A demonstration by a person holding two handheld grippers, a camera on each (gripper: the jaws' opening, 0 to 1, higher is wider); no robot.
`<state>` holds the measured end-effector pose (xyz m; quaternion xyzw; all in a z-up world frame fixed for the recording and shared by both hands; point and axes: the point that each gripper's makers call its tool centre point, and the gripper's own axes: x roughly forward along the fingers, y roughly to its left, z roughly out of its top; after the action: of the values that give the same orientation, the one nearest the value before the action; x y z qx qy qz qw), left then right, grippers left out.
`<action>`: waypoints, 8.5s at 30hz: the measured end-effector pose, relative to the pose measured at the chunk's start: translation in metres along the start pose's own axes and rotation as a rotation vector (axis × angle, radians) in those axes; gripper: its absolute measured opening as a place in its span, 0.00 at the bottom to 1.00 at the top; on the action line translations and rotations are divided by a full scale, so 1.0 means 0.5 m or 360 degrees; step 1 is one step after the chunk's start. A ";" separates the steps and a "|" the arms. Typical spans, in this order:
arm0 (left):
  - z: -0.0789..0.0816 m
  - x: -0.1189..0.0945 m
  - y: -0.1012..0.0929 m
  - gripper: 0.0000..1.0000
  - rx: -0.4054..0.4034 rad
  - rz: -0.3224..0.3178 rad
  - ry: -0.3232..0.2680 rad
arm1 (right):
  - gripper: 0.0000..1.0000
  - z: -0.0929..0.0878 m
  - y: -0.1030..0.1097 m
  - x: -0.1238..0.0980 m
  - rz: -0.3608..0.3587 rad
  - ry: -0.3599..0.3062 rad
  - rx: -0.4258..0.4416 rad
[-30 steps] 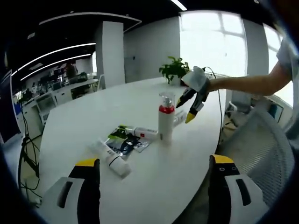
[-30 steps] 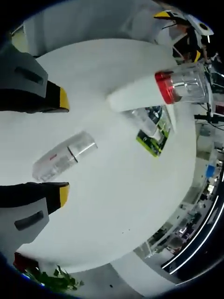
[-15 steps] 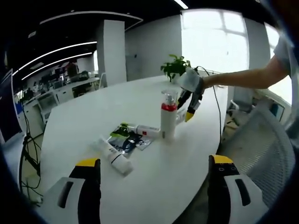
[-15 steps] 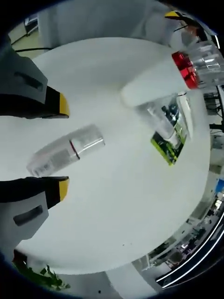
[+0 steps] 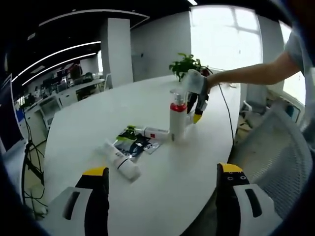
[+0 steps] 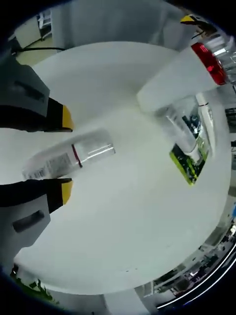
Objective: Arrange the skincare products in the storage area until every visible bottle or jar stands upright without overlapping.
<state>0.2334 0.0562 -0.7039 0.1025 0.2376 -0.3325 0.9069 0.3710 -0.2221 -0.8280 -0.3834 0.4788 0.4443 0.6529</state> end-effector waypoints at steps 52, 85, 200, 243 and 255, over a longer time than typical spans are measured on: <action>0.032 0.001 -0.049 0.69 -0.0119 -0.0206 -0.0116 | 0.19 0.031 0.174 -0.084 0.0295 -0.0789 0.0819; 0.134 0.084 -0.137 0.49 -0.0302 -0.0626 -0.0192 | 0.19 0.213 0.343 -0.202 0.0541 -0.1411 0.0635; 0.054 0.230 -0.161 0.29 0.0362 -0.0587 0.0113 | 0.18 0.192 0.278 -0.012 0.0013 -0.1035 0.0157; -0.036 0.291 -0.167 0.26 0.0322 -0.0569 0.0283 | 0.14 0.197 0.249 -0.001 -0.0083 -0.1064 0.0301; -0.036 0.297 -0.170 0.33 0.0328 -0.0574 0.0250 | 0.11 0.199 0.233 0.001 -0.0095 -0.1082 0.0383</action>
<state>0.2705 -0.0845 -0.7959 0.1762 0.2866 -0.5028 0.7962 0.2889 -0.0932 -0.8127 -0.1480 0.2718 0.4677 0.8280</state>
